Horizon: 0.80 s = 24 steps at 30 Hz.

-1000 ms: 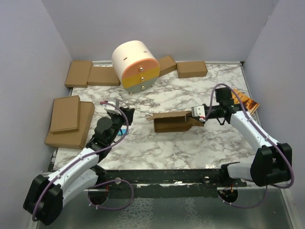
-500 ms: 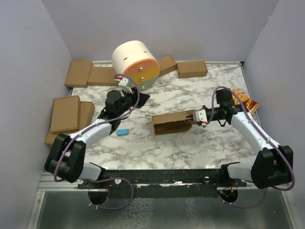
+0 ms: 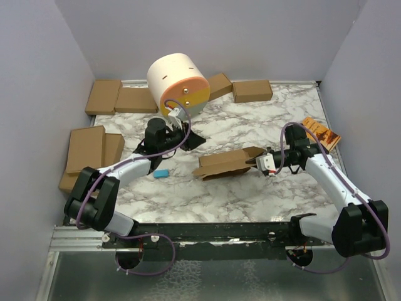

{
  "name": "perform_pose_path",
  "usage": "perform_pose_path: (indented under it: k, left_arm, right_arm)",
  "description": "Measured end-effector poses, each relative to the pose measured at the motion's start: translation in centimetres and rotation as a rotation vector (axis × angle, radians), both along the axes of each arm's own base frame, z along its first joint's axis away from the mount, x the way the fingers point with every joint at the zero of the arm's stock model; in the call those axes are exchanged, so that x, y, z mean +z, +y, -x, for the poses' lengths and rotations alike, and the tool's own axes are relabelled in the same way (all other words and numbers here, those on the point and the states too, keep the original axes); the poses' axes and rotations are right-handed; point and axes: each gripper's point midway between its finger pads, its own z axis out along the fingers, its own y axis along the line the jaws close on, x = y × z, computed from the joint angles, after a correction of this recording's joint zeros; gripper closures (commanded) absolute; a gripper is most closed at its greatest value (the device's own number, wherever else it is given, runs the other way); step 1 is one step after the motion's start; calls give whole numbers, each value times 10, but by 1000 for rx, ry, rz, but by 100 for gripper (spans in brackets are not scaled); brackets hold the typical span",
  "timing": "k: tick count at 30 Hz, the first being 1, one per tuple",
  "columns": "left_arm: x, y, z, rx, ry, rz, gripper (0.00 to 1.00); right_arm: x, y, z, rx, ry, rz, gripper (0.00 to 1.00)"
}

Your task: Fold the paper box

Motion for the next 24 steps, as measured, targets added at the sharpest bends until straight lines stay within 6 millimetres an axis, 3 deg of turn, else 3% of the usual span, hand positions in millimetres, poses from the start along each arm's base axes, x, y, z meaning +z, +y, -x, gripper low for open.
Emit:
perform_pose_path:
  k: [12, 24]
  left_arm:
    - [-24, 10, 43, -41, 89, -36, 84]
    - [-29, 9, 60, -90, 122, -29, 86]
  right_arm:
    - [-1, 0, 4, 1, -2, 0, 93]
    - [-4, -1, 7, 1, 3, 1, 93]
